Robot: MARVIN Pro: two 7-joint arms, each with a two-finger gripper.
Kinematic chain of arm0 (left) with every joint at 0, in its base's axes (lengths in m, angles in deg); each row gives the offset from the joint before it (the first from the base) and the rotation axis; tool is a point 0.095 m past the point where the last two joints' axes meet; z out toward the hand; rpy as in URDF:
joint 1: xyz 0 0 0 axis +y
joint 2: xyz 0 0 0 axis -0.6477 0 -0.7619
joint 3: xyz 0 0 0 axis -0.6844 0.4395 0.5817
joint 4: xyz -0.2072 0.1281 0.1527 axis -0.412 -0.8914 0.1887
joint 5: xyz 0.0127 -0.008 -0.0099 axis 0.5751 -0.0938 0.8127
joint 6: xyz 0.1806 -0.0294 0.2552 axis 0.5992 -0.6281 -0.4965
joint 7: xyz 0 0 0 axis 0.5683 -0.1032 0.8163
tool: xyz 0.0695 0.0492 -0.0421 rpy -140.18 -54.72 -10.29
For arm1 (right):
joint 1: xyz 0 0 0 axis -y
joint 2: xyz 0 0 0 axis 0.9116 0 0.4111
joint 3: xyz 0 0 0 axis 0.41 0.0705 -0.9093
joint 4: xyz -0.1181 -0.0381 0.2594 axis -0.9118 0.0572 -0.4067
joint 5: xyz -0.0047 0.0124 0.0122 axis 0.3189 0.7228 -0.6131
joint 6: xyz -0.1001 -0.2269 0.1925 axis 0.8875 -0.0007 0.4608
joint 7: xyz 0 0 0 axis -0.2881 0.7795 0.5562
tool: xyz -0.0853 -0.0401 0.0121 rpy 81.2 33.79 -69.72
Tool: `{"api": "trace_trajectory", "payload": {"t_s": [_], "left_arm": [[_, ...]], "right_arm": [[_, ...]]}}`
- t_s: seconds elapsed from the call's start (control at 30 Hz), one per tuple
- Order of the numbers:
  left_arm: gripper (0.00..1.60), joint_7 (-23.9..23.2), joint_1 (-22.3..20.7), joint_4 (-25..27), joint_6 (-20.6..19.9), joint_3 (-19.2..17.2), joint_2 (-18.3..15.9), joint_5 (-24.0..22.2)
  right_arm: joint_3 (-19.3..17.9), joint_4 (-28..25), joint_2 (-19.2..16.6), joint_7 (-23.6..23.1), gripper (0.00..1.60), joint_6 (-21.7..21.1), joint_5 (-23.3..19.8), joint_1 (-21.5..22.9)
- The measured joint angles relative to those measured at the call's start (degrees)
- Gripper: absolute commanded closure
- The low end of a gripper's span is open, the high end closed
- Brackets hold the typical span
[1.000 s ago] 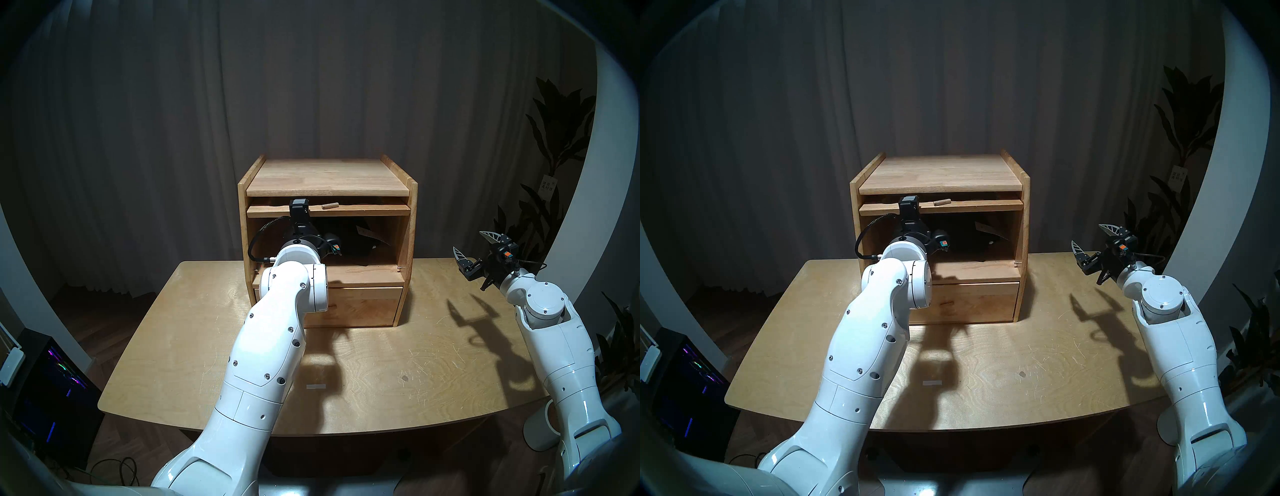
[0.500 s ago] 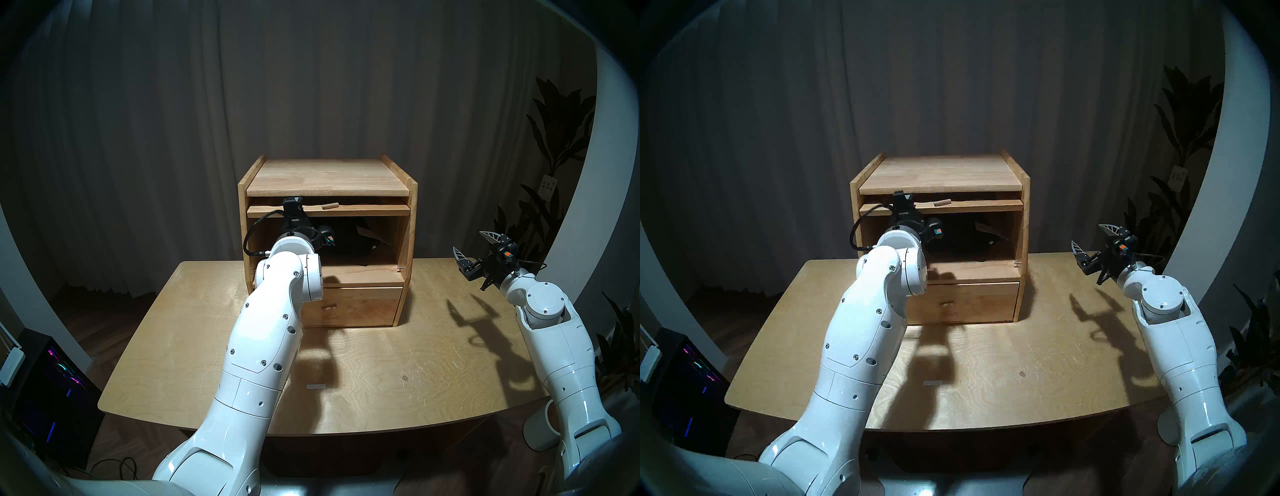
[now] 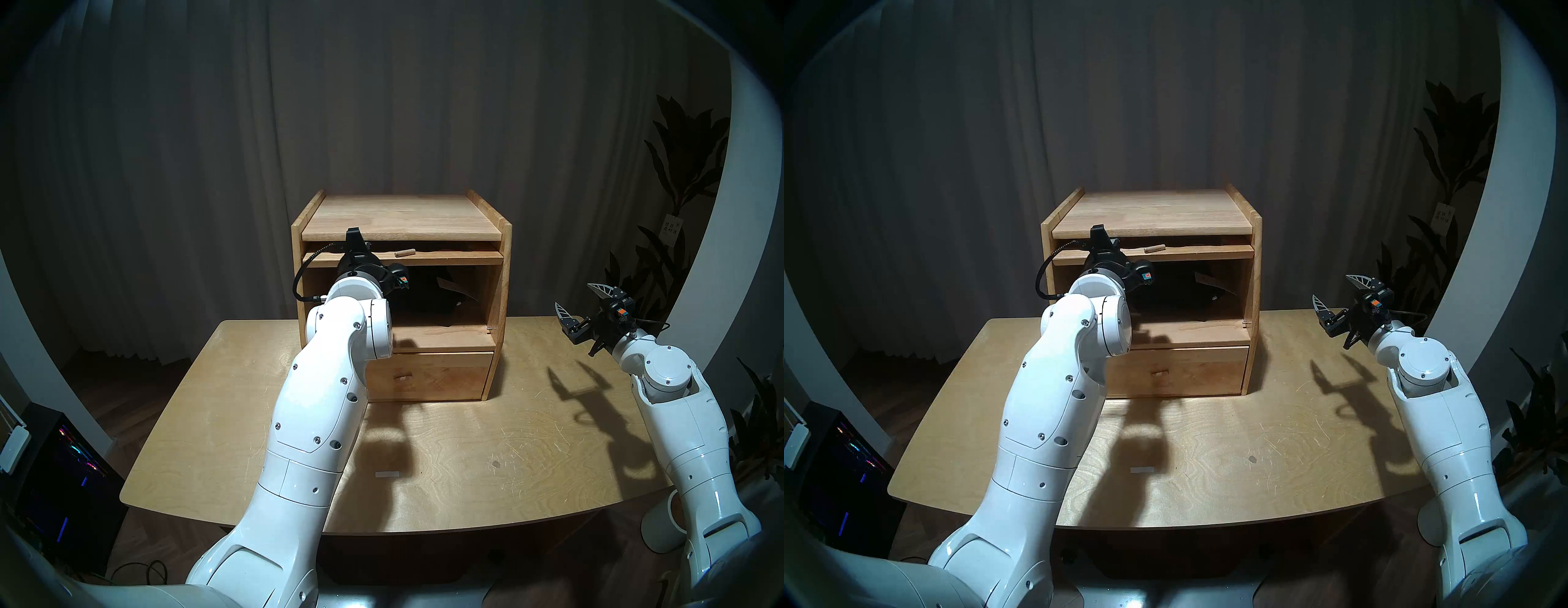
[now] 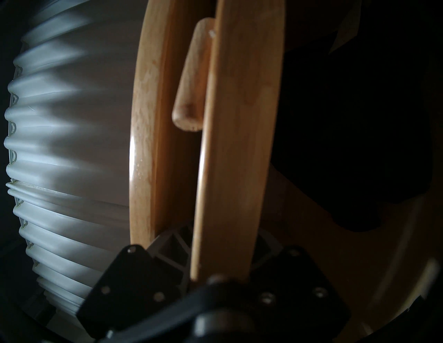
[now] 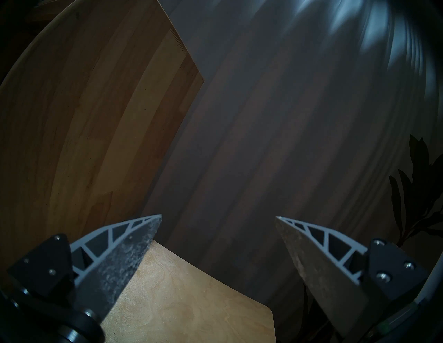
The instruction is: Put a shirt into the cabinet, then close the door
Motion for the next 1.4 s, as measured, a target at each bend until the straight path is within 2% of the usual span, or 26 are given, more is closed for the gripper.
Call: {"api": "trace_trajectory", "payload": {"t_s": [0.5,0.77,1.03,1.1,1.4], "left_arm": [[1.6,-4.04,5.64,8.53,2.02,-0.22,-2.22,-2.01],[1.6,-6.88,9.41,13.99,1.51,0.41,-3.46,-3.12],[1.6,-11.34,13.43,20.95,0.39,0.76,-5.57,-4.56],[1.6,-13.46,15.38,24.38,-0.01,0.41,-6.66,-5.26],[1.6,-19.9,20.71,33.76,-0.99,-1.69,-9.28,-8.03]], "right_arm": [[0.06,0.0,-0.04,0.04,0.0,0.0,-0.04,-0.01],[0.09,0.0,-0.06,0.05,0.0,0.0,-0.06,-0.01],[0.14,0.02,-0.08,0.07,0.0,0.0,-0.09,-0.01],[0.15,0.02,-0.09,0.08,0.0,0.0,-0.1,-0.01],[0.19,0.03,-0.13,0.11,0.0,0.0,-0.14,0.0]]}}
